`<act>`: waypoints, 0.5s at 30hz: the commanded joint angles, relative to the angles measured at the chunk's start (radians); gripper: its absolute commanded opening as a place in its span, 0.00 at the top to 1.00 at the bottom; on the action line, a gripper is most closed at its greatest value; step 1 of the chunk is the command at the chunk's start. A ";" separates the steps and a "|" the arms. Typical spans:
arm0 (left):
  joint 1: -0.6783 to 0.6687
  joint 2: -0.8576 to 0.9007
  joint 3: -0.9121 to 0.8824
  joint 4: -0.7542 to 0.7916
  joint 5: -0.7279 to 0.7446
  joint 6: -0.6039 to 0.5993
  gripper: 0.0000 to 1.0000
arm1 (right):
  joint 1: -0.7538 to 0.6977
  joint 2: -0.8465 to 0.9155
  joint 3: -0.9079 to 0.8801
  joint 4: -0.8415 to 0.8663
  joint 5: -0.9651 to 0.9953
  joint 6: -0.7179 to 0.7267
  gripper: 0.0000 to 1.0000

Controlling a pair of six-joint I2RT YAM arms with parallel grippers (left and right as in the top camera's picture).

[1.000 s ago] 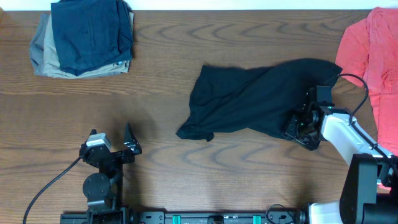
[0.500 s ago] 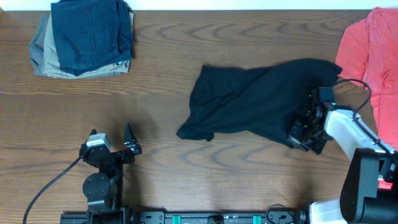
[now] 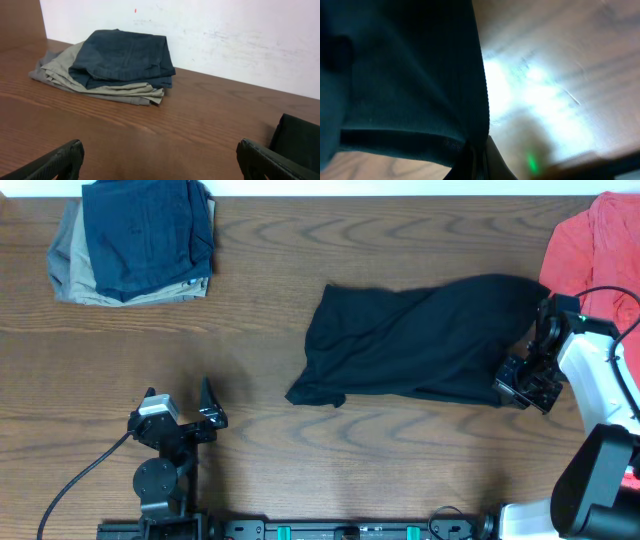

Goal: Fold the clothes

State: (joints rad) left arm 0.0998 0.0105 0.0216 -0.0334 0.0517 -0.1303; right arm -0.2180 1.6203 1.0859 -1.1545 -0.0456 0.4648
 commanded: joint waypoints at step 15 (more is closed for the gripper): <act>-0.004 -0.005 -0.018 -0.033 -0.015 0.006 0.02 | -0.006 -0.546 0.010 -0.190 0.181 0.068 0.99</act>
State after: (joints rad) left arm 0.0998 0.0105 0.0216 -0.0330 0.0517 -0.1303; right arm -0.2180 1.1633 1.0859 -1.3251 0.0685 0.5194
